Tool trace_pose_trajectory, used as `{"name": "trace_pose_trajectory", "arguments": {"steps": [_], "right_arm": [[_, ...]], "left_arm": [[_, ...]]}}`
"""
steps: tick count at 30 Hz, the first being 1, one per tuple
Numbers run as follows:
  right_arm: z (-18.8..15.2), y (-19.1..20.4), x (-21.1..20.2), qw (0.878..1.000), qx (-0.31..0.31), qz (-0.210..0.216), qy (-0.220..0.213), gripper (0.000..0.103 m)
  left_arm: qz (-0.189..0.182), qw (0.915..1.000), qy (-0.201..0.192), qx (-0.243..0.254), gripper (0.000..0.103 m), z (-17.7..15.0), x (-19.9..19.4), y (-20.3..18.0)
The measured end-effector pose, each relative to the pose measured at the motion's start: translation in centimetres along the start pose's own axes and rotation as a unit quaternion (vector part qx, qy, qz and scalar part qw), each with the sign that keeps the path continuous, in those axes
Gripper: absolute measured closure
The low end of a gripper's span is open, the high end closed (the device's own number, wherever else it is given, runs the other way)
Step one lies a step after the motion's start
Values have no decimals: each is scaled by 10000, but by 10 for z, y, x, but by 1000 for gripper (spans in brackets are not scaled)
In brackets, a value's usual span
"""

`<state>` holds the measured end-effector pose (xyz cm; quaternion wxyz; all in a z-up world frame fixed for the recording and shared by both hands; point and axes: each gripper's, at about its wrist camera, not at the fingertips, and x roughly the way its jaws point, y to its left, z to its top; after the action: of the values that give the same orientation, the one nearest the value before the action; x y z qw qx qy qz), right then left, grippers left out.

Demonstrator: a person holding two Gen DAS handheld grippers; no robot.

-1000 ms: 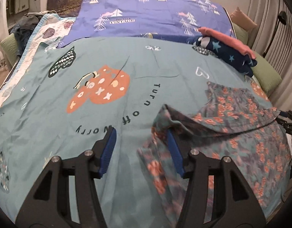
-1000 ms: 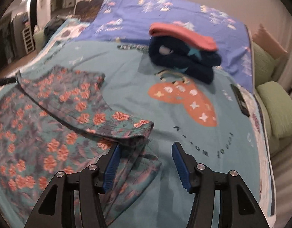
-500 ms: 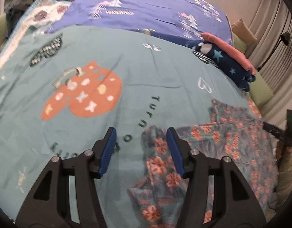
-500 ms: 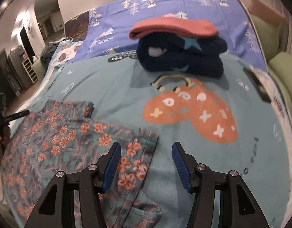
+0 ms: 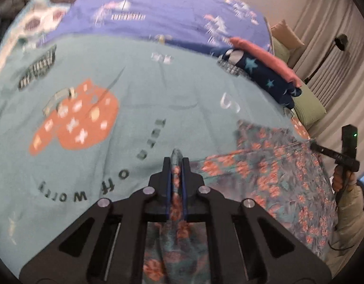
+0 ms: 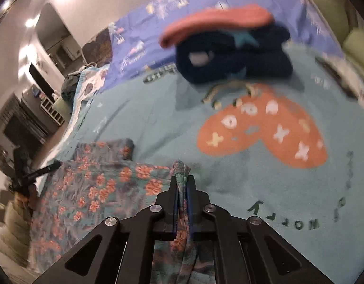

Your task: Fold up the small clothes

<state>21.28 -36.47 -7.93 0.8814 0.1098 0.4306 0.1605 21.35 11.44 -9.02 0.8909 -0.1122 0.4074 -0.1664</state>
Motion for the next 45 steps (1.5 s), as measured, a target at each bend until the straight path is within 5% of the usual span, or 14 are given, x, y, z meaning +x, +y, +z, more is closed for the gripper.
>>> {"name": "trace_pose_trajectory", "arguments": {"steps": [7, 16, 19, 22, 25, 29, 31, 33, 34, 38, 41, 45], "right_arm": [[14, 11, -51, 9967, -123, -313, -733, 98], [11, -17, 4, 9973, 312, -666, 1, 91], [5, -24, -1, 9958, 557, -723, -39, 87], [0, -17, -30, 9930, 402, -1075, -274, 86], [-9, -1, -61, 9932, 289, -1034, -452, 86], [-40, 42, -76, 9978, 23, -530, -390, 86], [-61, 54, -68, 9997, 70, -195, -154, 86], [-82, 54, -54, 9988, 162, -439, 169, 87], [-94, 45, -47, 9964, 244, -769, 275, 91], [-106, 40, -76, 9942, 754, -772, -51, 88], [-116, 67, -103, 9976, 338, -506, -320, 87], [-145, 80, -94, 9982, 146, -564, 128, 86]], "left_arm": [[-96, 9963, -836, 181, 95, 34, -34, -17], [378, 9992, 94, -86, 91, 26, 39, 7], [523, 9979, -210, -313, 90, 24, 16, 9], [479, 9965, -615, -298, 74, 24, -29, -2], [397, 9953, -882, -35, 69, 10, -66, -26], [-154, 9982, -551, 203, 67, -32, -73, -59], [67, 9993, -223, 303, 67, -53, -59, -64], [636, 9972, 205, 342, 70, -75, -36, -57], [703, 9968, 117, 375, 71, -85, -32, -53], [587, 9980, -106, 210, 70, -85, -65, -60], [264, 9987, -312, 316, 66, -93, -87, -71], [792, 9959, 217, 386, 62, -127, -72, -63]]}}
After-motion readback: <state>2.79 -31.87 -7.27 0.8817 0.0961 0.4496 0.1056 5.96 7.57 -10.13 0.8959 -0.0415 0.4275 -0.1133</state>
